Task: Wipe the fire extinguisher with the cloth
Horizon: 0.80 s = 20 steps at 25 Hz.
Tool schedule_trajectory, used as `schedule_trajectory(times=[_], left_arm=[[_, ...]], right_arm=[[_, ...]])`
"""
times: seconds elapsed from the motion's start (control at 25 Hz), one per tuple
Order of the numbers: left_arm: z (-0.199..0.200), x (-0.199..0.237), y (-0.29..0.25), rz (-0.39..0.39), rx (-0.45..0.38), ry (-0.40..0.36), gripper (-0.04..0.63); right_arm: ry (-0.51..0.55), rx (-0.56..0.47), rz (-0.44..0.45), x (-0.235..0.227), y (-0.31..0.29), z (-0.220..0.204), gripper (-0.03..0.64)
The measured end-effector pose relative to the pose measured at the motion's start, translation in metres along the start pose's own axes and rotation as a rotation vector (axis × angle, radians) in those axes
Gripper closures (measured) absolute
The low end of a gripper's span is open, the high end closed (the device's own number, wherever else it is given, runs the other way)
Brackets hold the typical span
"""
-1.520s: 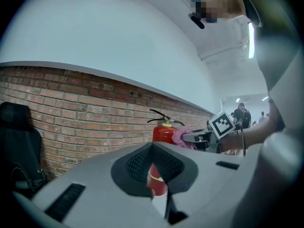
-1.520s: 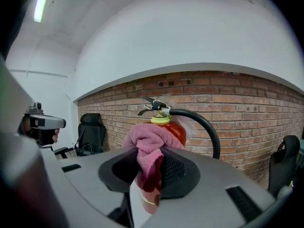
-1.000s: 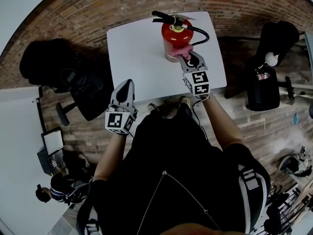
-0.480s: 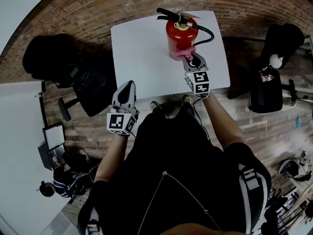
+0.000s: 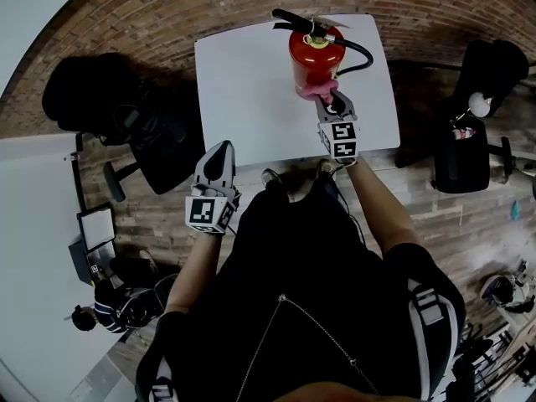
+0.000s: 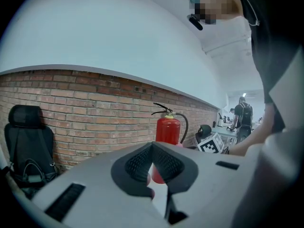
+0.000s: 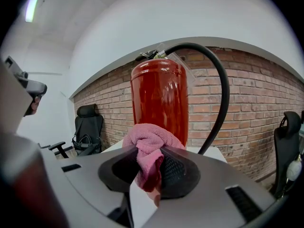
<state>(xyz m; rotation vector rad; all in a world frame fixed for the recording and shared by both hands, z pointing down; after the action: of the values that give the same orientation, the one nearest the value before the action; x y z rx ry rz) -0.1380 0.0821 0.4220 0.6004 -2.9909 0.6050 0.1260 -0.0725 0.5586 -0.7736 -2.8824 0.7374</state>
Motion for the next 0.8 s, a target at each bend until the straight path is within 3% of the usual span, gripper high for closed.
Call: schedule_trajectory(times=[0.8], left_arm=[[-0.021, 0.003, 0.018, 0.057, 0.053, -0.01, 0.577]], right_arm=[[-0.049, 0.113, 0.0, -0.006, -0.048, -0.079, 0.503]])
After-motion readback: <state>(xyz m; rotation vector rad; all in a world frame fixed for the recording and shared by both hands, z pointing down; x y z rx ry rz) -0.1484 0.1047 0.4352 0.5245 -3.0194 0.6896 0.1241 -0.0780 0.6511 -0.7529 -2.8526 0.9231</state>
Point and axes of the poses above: the fingertips, and each gripper's own axes: y backward along the fingers, x to its left, z out of its top, the point moved 6 cm from there along y, backward along the fingers, and after that the axes turned 8 degrees about x, right-handed, at the moved point
